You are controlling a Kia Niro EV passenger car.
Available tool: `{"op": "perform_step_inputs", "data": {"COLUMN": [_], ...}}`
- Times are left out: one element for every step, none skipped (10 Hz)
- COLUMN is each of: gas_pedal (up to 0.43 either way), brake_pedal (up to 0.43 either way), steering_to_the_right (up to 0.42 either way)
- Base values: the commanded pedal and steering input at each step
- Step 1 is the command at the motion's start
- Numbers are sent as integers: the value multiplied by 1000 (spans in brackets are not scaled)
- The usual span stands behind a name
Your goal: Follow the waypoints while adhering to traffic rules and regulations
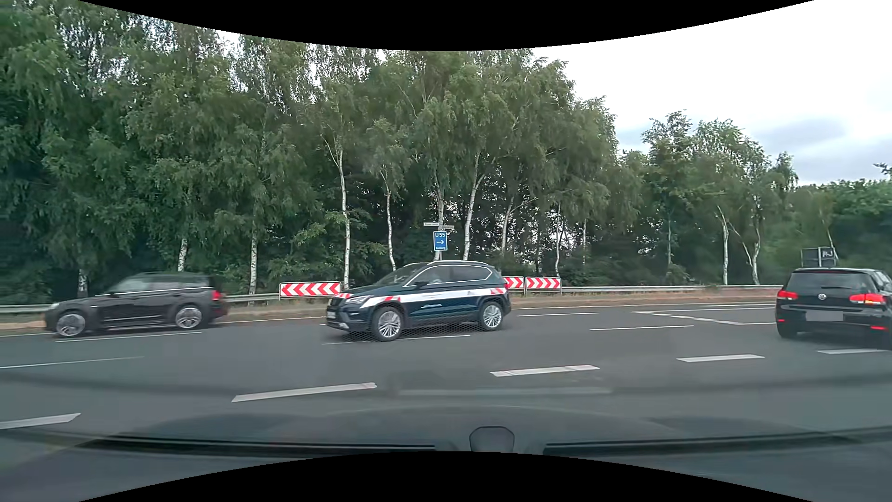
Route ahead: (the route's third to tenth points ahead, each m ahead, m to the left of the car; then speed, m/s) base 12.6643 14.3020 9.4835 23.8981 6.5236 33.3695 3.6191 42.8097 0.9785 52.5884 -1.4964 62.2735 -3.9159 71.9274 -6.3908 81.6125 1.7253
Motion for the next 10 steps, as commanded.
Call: {"op": "perform_step_inputs", "data": {"gas_pedal": [0, 0, 0, 0, 0, 0, 0, 0, 0, 0], "brake_pedal": [104, 128, 146, 165, 183, 195, 201, 201, 201, 207], "steering_to_the_right": [-212, -216, -222, -227, -235, -242, -247, -254, -262, -269]}}
